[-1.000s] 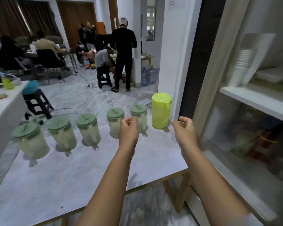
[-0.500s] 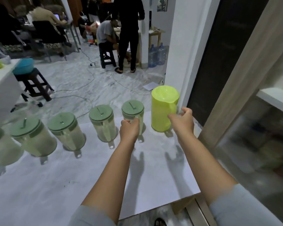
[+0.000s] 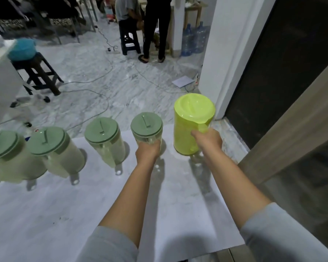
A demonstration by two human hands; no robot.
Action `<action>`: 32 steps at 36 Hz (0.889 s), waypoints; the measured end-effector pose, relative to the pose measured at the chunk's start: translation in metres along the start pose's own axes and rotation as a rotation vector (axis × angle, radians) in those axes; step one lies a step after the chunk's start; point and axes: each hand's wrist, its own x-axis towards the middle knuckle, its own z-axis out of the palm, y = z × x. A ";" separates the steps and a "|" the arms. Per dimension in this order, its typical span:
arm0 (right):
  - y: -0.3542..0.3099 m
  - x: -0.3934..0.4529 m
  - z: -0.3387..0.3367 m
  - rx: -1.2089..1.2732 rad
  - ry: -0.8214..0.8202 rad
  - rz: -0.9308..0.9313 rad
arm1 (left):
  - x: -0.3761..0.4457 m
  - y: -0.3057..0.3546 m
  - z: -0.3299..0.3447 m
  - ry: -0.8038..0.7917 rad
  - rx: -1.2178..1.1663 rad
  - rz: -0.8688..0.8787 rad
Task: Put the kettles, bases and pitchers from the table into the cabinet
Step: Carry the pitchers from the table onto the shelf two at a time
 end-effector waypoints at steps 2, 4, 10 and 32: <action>0.000 0.002 0.001 0.008 -0.004 -0.020 | 0.003 0.000 0.002 0.004 0.001 0.013; 0.000 0.003 0.004 0.022 0.003 -0.065 | 0.005 0.000 0.003 0.018 0.012 0.052; -0.004 -0.007 0.011 0.086 0.139 -0.193 | 0.005 0.006 -0.005 0.107 -0.080 0.196; -0.013 -0.235 -0.029 0.333 0.869 -0.500 | -0.133 0.005 -0.124 0.057 -0.242 0.636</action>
